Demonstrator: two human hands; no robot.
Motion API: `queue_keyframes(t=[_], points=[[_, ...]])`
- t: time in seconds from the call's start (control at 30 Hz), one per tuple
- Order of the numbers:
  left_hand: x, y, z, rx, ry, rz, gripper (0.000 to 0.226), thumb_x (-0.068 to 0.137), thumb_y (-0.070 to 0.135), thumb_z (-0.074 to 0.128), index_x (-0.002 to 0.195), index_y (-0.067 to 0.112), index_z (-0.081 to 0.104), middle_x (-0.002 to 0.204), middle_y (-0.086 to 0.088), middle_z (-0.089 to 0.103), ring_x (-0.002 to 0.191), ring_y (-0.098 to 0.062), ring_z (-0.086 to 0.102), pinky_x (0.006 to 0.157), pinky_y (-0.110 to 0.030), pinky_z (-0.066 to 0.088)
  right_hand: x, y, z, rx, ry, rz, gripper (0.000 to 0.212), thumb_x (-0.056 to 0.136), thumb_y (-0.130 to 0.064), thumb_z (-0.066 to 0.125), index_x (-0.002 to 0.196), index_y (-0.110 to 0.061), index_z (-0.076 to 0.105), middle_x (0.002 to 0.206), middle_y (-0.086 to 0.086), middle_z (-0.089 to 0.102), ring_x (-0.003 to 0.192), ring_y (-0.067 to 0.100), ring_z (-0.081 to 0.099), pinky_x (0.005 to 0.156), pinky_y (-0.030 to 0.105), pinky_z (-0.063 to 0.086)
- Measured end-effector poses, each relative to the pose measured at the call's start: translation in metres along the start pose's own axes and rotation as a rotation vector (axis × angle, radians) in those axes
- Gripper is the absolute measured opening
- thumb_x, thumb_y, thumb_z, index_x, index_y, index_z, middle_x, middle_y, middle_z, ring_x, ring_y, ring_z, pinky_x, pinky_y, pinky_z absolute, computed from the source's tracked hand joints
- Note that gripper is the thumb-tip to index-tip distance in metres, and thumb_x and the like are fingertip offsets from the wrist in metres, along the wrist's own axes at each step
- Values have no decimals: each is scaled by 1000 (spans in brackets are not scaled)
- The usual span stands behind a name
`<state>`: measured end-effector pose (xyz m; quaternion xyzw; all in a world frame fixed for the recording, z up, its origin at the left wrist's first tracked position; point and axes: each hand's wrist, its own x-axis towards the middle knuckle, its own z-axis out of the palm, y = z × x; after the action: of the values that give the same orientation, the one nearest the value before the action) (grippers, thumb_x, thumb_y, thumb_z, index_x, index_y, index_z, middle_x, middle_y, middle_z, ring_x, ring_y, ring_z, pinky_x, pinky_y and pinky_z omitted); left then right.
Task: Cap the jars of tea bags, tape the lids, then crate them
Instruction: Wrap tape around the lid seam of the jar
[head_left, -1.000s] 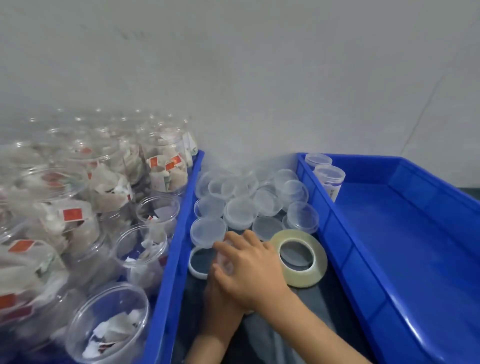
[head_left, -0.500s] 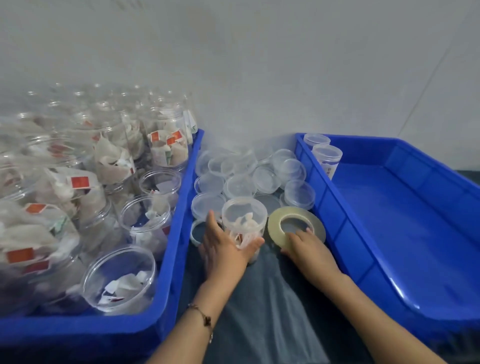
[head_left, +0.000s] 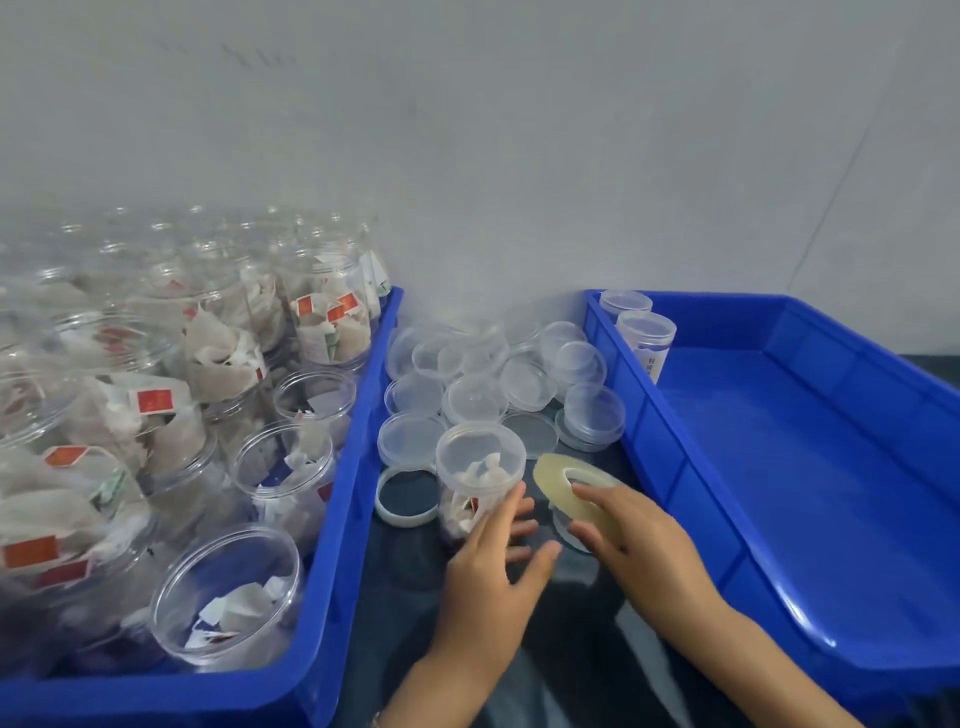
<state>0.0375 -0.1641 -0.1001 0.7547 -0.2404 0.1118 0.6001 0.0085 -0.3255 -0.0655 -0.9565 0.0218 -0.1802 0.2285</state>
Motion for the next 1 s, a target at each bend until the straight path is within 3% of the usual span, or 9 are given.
queue_keyframes(t=[0.07,0.17,0.27,0.47,0.6,0.73,0.8,0.9,1.0], points=[[7,7,5,-96,65,-31,54,77,3,75,125,20,56,108,11,62,94,5,62,77,-10,50,-10,-9,-5,-39,-27,-43,52,83,-51,50,123,-20,61,127,-9,60,117,12,54,94,19,36],[10,9,6,32,136,77,26,74,1,77,96,14,74,90,7,67,81,0,64,73,-20,54,-18,-17,-7,-44,-63,-33,53,86,-53,46,127,-21,58,126,-9,58,117,9,52,93,12,30],[8,9,3,88,170,130,14,76,3,76,85,13,75,85,12,67,79,2,62,72,-19,53,-25,-20,-7,-17,-77,-5,47,91,-50,45,130,-27,52,117,-13,57,108,4,51,87,10,33],[7,19,-4,201,140,156,13,86,13,59,89,12,71,86,8,65,81,0,57,74,-16,45,-21,-33,-13,-32,-145,-6,46,91,-58,33,129,-37,48,114,-20,55,101,-1,51,83,16,42],[10,16,-5,229,140,100,15,90,1,59,95,8,71,91,5,64,87,-3,56,80,-23,45,-13,-32,-14,-47,-269,-29,51,82,-59,57,129,-41,45,113,-19,56,99,2,54,81,21,43],[7,10,-12,284,154,39,23,92,2,55,109,9,69,103,5,65,95,-11,61,85,-24,46,-8,-14,-11,-16,-494,-14,69,75,-55,60,133,-51,24,83,-29,50,71,-4,49,65,15,37],[7,11,-14,295,141,34,25,93,3,54,113,11,67,105,10,63,97,-11,59,85,-21,43,-9,-8,-8,0,-530,5,77,70,-66,57,135,-53,18,80,-37,46,74,-5,49,65,12,33],[6,10,-14,276,100,-11,23,93,7,54,112,16,63,99,18,58,94,-12,59,82,-23,43,-7,-3,-2,-85,-426,26,72,65,-77,51,128,-46,36,93,-31,47,95,1,53,68,13,31],[5,10,-19,327,137,-6,16,83,2,68,99,7,66,88,7,67,81,-20,66,71,-28,49,0,-3,-2,-260,-281,-54,49,73,-76,39,91,-32,53,66,-16,44,72,11,50,55,22,25]])
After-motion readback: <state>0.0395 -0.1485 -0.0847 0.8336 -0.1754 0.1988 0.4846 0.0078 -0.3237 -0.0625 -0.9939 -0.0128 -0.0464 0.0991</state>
